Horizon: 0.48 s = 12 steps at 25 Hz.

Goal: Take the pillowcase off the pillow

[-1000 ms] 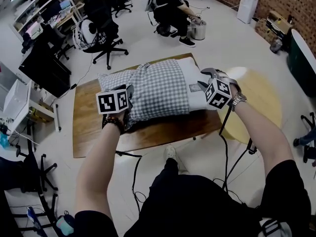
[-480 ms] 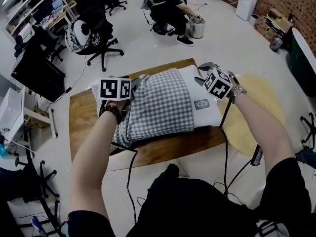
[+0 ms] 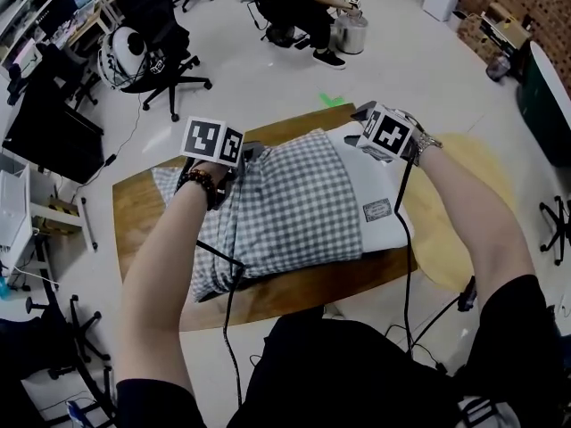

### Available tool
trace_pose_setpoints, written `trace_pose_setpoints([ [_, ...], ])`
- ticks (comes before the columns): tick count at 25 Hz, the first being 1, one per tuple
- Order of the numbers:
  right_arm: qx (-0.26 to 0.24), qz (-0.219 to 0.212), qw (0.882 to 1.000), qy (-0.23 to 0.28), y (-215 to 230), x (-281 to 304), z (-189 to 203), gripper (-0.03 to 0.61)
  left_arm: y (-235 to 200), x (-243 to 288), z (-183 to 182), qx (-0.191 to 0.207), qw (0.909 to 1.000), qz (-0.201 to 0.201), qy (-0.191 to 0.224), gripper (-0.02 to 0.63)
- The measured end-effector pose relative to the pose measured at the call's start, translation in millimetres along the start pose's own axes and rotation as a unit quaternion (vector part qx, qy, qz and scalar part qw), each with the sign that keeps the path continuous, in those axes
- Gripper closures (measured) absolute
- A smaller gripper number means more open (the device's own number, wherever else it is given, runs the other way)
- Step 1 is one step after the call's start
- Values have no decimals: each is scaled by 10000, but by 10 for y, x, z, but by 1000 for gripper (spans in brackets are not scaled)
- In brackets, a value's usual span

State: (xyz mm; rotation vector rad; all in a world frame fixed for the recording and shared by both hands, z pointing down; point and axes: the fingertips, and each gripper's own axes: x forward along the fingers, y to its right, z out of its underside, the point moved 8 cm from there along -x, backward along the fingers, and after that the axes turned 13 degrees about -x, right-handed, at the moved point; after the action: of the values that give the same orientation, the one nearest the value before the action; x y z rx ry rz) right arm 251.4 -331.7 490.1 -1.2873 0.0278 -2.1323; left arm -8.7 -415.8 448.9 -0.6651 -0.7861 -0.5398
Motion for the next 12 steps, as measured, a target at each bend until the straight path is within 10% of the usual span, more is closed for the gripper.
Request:
trace_pose_setpoints([
  [12, 330, -1557, 9855, -596, 710, 698, -174, 314, -399, 632, -424, -43, 9906, 478, -1284, 313],
])
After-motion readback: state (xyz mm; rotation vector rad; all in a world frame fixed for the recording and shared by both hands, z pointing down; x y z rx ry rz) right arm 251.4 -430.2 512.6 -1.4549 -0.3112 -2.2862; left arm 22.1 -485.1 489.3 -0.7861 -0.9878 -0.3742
